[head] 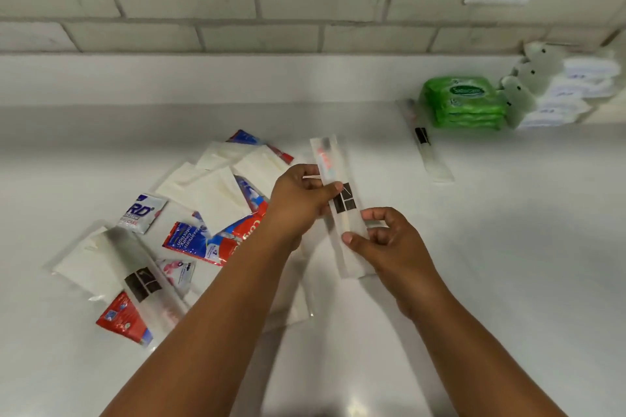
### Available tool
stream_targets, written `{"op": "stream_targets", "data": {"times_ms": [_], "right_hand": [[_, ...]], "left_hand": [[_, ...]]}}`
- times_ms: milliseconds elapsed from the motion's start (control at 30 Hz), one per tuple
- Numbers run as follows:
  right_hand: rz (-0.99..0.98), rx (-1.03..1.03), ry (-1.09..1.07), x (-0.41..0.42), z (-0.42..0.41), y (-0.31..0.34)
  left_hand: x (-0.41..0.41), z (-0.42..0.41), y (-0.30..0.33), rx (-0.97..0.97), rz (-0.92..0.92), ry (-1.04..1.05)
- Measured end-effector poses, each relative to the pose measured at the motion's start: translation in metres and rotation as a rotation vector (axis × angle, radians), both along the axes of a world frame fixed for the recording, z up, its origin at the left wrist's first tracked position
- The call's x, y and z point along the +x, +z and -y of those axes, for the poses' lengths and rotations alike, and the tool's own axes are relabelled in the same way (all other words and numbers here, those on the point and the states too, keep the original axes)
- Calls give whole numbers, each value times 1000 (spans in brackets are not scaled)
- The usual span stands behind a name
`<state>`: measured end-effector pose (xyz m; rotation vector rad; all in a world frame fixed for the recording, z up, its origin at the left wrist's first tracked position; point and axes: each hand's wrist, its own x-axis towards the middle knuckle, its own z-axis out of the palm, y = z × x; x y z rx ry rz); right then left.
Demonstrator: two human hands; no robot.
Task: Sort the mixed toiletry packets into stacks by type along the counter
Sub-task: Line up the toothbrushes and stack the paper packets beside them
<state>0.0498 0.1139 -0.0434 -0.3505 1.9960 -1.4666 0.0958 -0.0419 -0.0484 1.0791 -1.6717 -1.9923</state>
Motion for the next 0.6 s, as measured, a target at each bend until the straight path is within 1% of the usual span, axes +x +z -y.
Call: {"op": "stream_targets", "data": {"times_ms": [100,300,500,600], "right_hand": [[-50,30,-33,-29,-19,-3],[-235,146,-65,-91,-44,-14],[-384,205,-18,-134,-37,-13],[-563,333,80,-151,-29,-11]], "left_hand": [[-40,-10,-4,25,-11,9],[-120,-24,-3,-23,11,20],[-176,-17,-7,-145,66,9],[-196,-11,-12,-290,137,12]]}}
